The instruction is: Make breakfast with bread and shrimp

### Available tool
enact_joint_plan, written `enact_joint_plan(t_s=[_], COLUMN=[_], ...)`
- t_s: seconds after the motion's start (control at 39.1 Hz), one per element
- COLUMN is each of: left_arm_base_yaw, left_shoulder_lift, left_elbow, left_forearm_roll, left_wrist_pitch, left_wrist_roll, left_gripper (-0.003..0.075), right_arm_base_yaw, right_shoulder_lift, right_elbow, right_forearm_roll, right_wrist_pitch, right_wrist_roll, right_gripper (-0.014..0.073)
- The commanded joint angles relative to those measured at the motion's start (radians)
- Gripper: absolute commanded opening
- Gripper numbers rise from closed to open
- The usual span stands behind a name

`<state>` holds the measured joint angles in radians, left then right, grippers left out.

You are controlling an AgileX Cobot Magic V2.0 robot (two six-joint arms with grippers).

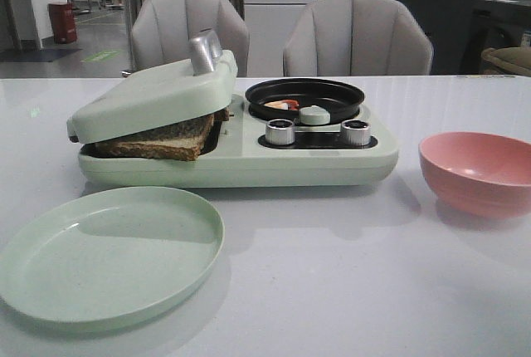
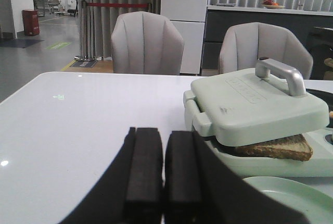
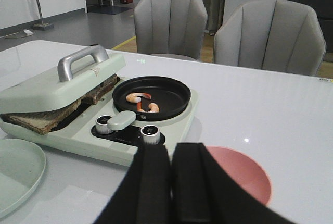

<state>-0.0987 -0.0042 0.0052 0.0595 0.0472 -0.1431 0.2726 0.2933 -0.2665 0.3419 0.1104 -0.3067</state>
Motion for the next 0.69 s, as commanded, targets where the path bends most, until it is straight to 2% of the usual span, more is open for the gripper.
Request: enact_joint_plan(t_s=[0.0, 0.67], left_arm_base_yaw=[0.015, 0.022], left_shoulder_lift=[-0.018, -0.018], left_elbow=[0.02, 0.02], left_forearm_roll=[-0.004, -0.004], left_wrist_pitch=[-0.083, -0.083], left_wrist_roll=[-0.013, -0.013], left_gripper=[0.0114, 0.0114], right_arm_base_yaw=[0.001, 0.001], right_shoulder_lift=[0.007, 0.007], right_elbow=[-0.028, -0.028], right_forearm_roll=[0.008, 0.008], right_wrist_pitch=[-0.072, -0.072], right_wrist_roll=[-0.011, -0.011], right_gripper=[0.0153, 0.0153])
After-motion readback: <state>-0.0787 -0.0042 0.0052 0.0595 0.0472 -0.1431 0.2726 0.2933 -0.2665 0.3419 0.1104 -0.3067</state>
